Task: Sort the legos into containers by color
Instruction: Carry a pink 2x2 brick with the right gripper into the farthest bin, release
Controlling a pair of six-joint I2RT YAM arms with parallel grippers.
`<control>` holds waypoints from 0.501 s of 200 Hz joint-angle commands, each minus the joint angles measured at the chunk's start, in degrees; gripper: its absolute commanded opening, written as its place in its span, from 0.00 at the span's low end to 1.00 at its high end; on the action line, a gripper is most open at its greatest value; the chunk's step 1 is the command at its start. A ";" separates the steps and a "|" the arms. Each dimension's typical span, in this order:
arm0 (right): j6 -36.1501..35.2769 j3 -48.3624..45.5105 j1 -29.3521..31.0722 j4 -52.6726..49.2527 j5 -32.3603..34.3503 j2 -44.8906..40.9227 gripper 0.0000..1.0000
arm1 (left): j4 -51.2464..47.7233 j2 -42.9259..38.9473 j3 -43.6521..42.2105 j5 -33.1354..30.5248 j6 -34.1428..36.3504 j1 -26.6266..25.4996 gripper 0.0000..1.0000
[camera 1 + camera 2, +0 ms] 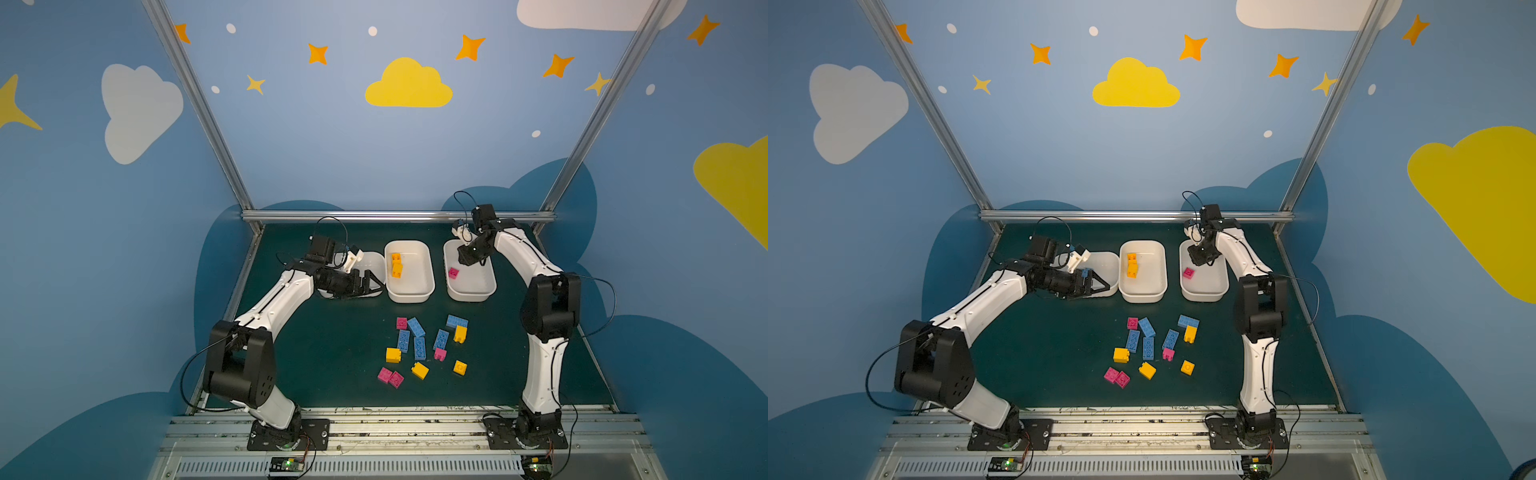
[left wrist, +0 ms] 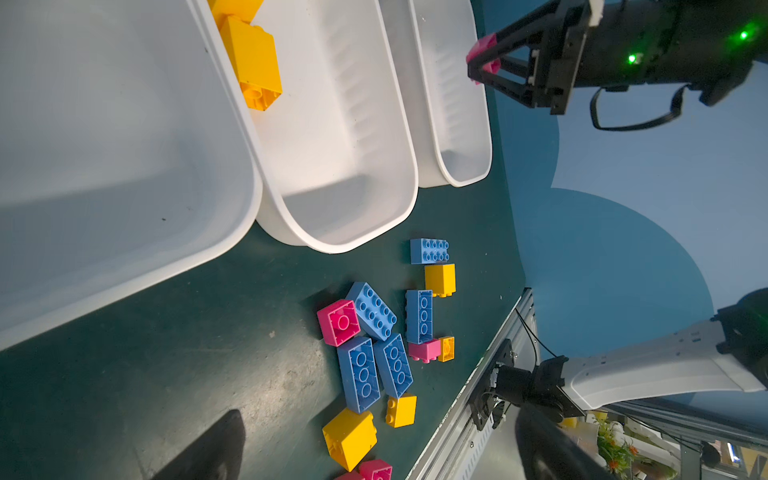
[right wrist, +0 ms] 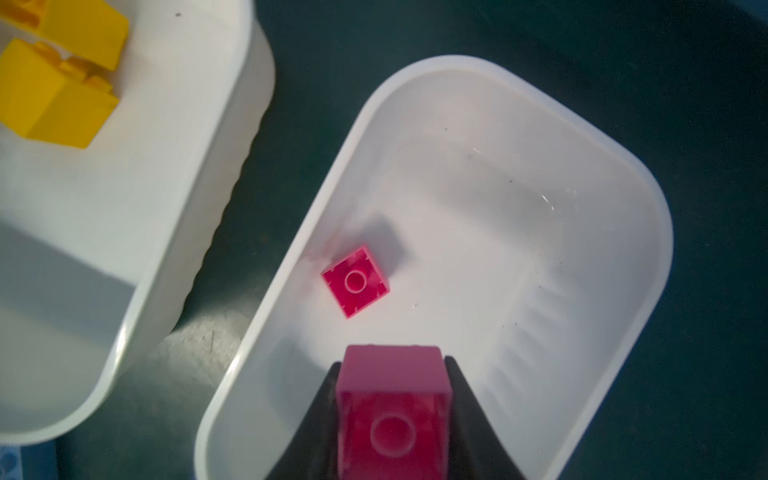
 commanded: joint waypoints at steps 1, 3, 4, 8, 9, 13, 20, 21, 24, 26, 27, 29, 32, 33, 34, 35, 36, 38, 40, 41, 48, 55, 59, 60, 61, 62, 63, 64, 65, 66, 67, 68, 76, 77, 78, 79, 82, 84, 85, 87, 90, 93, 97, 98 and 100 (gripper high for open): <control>6.48 4.09 -0.08 -1.36 -1.78 3.43 0.27 | -2.20 1.95 3.42 -0.35 1.35 0.06 1.00; 6.91 4.39 -0.07 -1.35 -1.80 3.79 0.27 | -2.54 2.15 3.64 -0.49 1.53 0.10 1.00; 7.02 4.58 -0.05 -1.31 -1.85 4.01 0.27 | -2.71 2.20 3.78 -0.53 1.62 0.08 1.00; 7.96 5.19 -0.09 -1.18 -2.14 4.76 0.27 | -3.35 2.52 4.26 -0.71 2.01 0.06 1.00; 8.12 5.29 -0.10 -1.14 -2.24 4.93 0.27 | -3.47 2.56 4.35 -0.77 2.08 0.06 1.00; 8.79 5.74 -0.11 -0.86 -2.56 5.64 0.27 | -3.94 2.80 4.71 -0.89 2.37 0.05 1.00; 10.19 6.45 -0.12 -0.45 -2.81 6.74 0.28 | -4.36 3.12 5.16 -0.93 2.63 0.05 0.99; 10.46 6.49 -0.12 -0.33 -2.79 6.89 0.28 | -4.37 3.17 5.20 -0.93 2.61 0.01 1.00; 11.12 6.65 -0.14 -0.01 -2.97 7.28 0.28 | -4.44 3.26 5.28 -0.92 2.59 0.08 1.00; 11.56 6.74 -0.13 0.35 -3.18 7.54 0.28 | -4.40 3.29 5.31 -0.92 2.68 0.06 1.00; 11.72 6.73 -0.12 0.46 -3.33 7.65 0.28 | -4.39 3.34 5.32 -0.92 2.72 0.06 0.99; 12.13 6.78 -0.12 0.84 -3.60 7.90 0.28 | -4.38 3.38 5.32 -0.92 2.62 0.06 0.99; 12.57 6.87 -0.22 1.18 -3.94 8.26 0.28 | -4.31 3.46 5.32 -0.92 2.60 0.05 1.00; 12.71 6.92 -0.17 1.27 -4.06 8.40 0.28 | -4.30 3.47 5.32 -0.92 2.64 0.10 1.00; 12.87 6.99 -0.19 1.37 -4.17 8.51 0.28 | -4.30 3.48 5.37 -0.92 2.61 0.08 1.00; 12.99 7.07 -0.15 1.41 -4.22 8.66 0.28 | -4.30 3.52 5.39 -0.92 2.60 0.11 1.00; 13.14 7.11 -0.14 1.48 -4.24 8.77 0.28 | -4.30 3.55 5.40 -0.92 2.60 0.13 1.00; 13.32 7.23 -0.12 1.75 -4.55 9.02 0.29 | -4.25 3.63 5.41 -0.92 2.48 0.12 1.00; 13.19 7.46 -0.06 1.75 -4.89 9.27 0.29 | -4.28 3.70 5.46 -0.92 2.43 0.11 1.00; 13.11 7.53 -0.04 1.74 -5.06 9.39 0.29 | -4.29 3.77 5.48 -0.87 2.47 0.13 1.00; 12.95 9.23 0.21 1.06 -5.39 10.41 0.29 | -4.45 4.07 5.71 -0.87 2.35 0.15 1.00; 13.72 10.89 0.34 0.67 -5.63 11.21 0.29 | -4.64 4.43 5.85 -0.83 2.35 0.14 1.00; 13.67 11.44 0.40 0.60 -5.74 11.53 0.29 | -4.71 4.60 5.98 -0.83 2.36 0.14 0.99; 13.70 11.63 0.41 0.55 -5.80 11.62 0.29 | -4.72 4.66 6.00 -0.87 2.39 0.14 0.99; 13.71 11.76 0.41 0.52 -5.74 11.70 0.29 | -4.73 4.68 6.02 -0.90 2.36 0.19 1.00; 13.77 11.92 0.41 0.46 -5.71 11.79 0.30 | -4.73 4.70 6.02 -0.86 2.34 0.21 0.99; 13.79 12.09 0.41 0.39 -5.74 11.88 0.30 | -4.78 4.75 6.07 -0.85 2.38 0.18 0.99; 13.80 12.21 0.32 0.36 -5.75 11.92 0.30 | -4.80 4.78 6.09 -0.84 2.35 0.16 1.00; 13.77 12.41 0.36 0.25 -5.85 12.03 0.30 | -4.81 4.83 6.10 -0.83 2.38 0.15 0.99; 13.79 12.59 0.39 0.15 -5.94 12.13 0.31 | -4.82 4.86 6.11 -0.83 2.40 0.15 0.99; 13.80 12.77 0.40 0.02 -6.07 12.18 0.31 | -4.82 4.87 6.16 -0.87 2.36 0.14 1.00; 13.77 12.95 0.40 -0.05 -6.18 12.29 0.32 | -4.82 4.93 6.18 -0.90 2.35 0.14 1.00; 14.03 14.23 0.41 -1.13 -6.71 13.02 0.34 | -4.91 5.04 6.28 -0.82 2.40 0.14 1.00; 14.10 14.38 0.36 -1.29 -6.77 13.07 0.35 | -4.91 5.05 6.29 -0.83 2.41 0.14 1.00; 14.18 14.55 0.34 -1.45 -6.79 13.13 0.35 | -4.91 5.06 6.29 -0.87 2.41 0.14 0.99; 14.30 14.63 0.33 -1.71 -6.76 13.21 0.35 | -4.91 5.06 6.29 -0.85 2.41 0.14 0.99; 14.55 15.04 0.36 -2.05 -6.67 13.44 0.36 | -4.91 5.11 6.34 -0.84 2.42 0.12 0.99; 14.59 15.23 0.31 -2.25 -6.74 13.57 0.37 | -4.91 5.14 6.30 -0.83 2.44 0.14 1.00; 14.60 15.32 0.27 -2.37 -6.73 13.60 0.37 | -4.91 5.10 6.30 -0.83 2.47 0.14 1.00; 14.61 15.39 0.37 -2.60 -6.73 13.63 0.38 | -4.91 5.07 6.29 -0.85 2.56 0.14 0.99; 14.60 15.45 0.40 -2.80 -6.82 13.64 0.39 | -4.99 5.11 6.34 -0.83 2.57 0.14 0.99; 14.53 15.36 0.41 -2.87 -6.90 13.64 0.41 | -5.00 5.07 6.37 -0.85 2.57 0.14 0.99; 14.59 15.14 0.26 -2.93 -7.25 13.49 0.43 | -5.04 5.07 6.38 -0.76 2.64 0.10 0.99; 14.55 15.10 0.25 -2.93 -7.34 13.47 0.44 | -5.06 5.07 6.38 -0.75 2.62 0.12 0.99; 14.53 15.01 0.26 -2.93 -7.50 13.40 0.45 | -5.08 5.06 6.38 -0.74 2.66 0.14 0.99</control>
